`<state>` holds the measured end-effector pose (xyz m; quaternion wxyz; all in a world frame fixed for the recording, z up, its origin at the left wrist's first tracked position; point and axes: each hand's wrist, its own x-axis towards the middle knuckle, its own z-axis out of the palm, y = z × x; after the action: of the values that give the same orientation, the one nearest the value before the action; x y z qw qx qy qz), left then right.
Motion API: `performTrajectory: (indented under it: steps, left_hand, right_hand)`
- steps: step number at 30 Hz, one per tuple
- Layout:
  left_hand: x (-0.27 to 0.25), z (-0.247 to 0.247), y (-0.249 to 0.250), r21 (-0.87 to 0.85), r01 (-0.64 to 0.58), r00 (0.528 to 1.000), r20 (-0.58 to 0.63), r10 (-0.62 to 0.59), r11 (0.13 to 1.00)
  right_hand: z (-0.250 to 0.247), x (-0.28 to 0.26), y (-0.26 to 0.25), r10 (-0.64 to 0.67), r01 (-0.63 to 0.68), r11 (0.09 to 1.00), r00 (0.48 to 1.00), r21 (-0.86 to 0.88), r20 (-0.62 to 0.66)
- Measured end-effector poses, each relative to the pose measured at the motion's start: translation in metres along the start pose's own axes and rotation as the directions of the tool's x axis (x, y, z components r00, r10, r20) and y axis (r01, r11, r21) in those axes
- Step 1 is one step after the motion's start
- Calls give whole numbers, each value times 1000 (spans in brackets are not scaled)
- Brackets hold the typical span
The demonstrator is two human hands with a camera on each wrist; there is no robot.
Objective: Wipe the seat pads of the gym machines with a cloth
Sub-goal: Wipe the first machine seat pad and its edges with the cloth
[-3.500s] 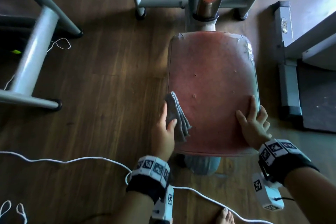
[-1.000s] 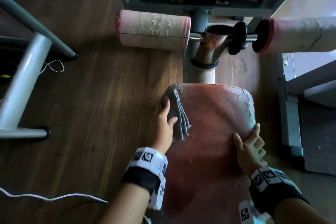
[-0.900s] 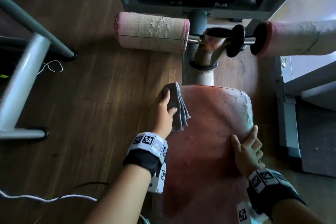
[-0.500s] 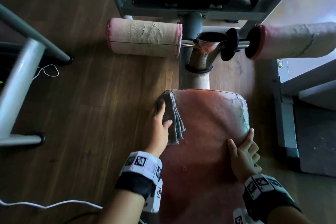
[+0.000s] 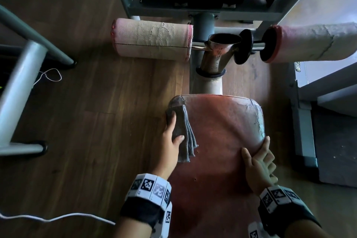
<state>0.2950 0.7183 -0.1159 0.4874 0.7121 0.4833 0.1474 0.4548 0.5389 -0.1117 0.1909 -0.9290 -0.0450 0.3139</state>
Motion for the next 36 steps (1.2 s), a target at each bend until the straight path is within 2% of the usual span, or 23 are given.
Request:
performTrajectory:
  steps: [4,8,12,13,16,19,22,26,28,31,32,34,36]
  left_hand:
    - [36,-1,2,134,12,998,58,-20,991]
    - [53,-3,15,353,-113,982,182,51,929]
    - [47,6,22,489,-81,949,304,-82,868]
    - [43,10,24,543,-92,942,321,-104,835]
    - [22,22,34,695,-224,919,383,-88,683]
    - [-9,34,37,732,-322,900,434,-47,601]
    - [-47,48,34,724,-380,874,484,-32,575]
    - [-103,60,24,686,-440,830,556,-28,579]
    - [-125,58,20,641,-434,833,554,10,634]
    - [-137,38,15,585,-411,878,461,130,699]
    - [-137,29,9,598,-387,895,427,130,702]
    - [-135,16,-8,683,-353,918,385,95,639]
    - [-139,14,-22,744,-354,920,385,70,566]
  right_hand:
    - [0,0,0,2,-2,1000,1000,-8,4]
    - [-1,1,0,14,-13,1000,1000,-13,14]
    - [-3,1,1,12,-11,1000,999,-24,39]
    - [-3,2,2,10,-9,1000,999,-26,41]
    - [-3,4,5,-4,5,1000,999,-24,37]
    - [-5,5,7,-29,28,1000,998,9,50]
    - [-9,1,10,-85,82,995,996,60,40]
    - [-17,-23,35,-238,238,971,970,15,37]
    - [-17,-44,63,-292,295,955,954,-34,72]
    - [-13,-79,109,-371,379,923,923,-67,104]
    - [-12,-89,122,-395,402,914,912,-59,108]
    - [-11,-103,143,-438,445,894,893,-50,108]
    - [-12,-109,156,-481,489,870,870,-68,108]
